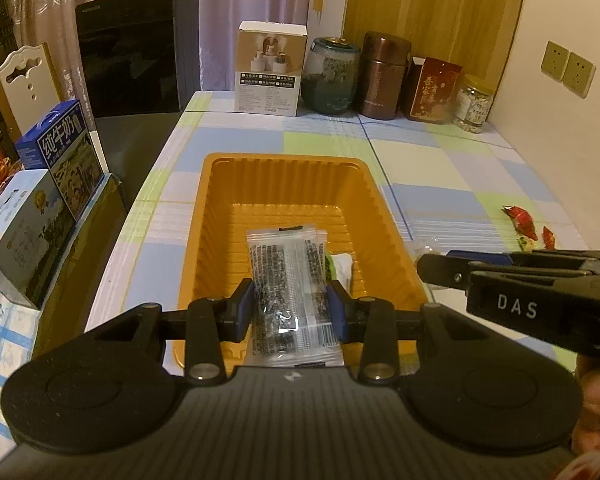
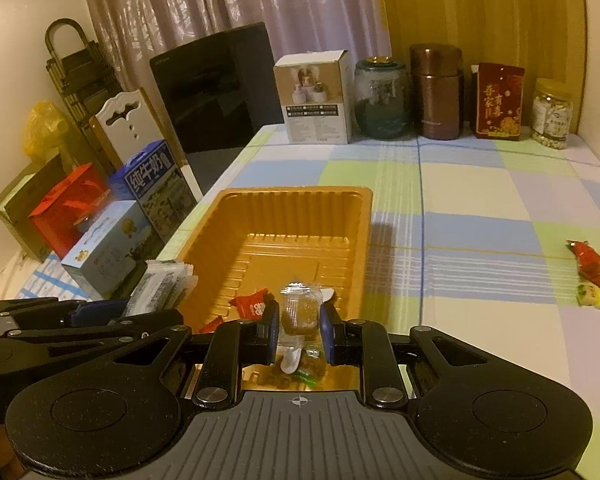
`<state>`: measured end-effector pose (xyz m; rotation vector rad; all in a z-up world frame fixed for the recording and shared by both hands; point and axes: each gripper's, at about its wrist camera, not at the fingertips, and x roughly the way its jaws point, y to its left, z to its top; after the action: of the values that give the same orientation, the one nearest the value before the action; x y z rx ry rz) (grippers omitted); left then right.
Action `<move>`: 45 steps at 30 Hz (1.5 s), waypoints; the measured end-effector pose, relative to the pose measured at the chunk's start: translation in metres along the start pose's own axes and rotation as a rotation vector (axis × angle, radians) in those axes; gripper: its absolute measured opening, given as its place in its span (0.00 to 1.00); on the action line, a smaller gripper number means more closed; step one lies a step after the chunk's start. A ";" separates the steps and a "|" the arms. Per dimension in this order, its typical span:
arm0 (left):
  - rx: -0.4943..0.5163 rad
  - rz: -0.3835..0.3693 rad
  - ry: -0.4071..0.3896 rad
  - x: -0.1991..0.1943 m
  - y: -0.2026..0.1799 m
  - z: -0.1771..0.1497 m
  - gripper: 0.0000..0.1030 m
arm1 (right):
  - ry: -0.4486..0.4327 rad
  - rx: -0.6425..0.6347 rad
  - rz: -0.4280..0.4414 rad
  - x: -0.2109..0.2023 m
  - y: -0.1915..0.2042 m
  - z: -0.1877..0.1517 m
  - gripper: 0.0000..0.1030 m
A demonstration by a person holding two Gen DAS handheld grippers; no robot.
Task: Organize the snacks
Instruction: 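Lower both packets into the orange tray and open both tools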
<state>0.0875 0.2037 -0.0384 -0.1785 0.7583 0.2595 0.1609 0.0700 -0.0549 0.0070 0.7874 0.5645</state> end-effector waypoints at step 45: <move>-0.005 0.020 0.062 0.041 0.021 0.000 0.35 | 0.044 0.018 0.027 0.040 0.002 0.009 0.22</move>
<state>0.1103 0.2303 -0.0680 -0.1847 0.8214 0.2755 0.1889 0.0927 -0.0752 0.0222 0.8362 0.5844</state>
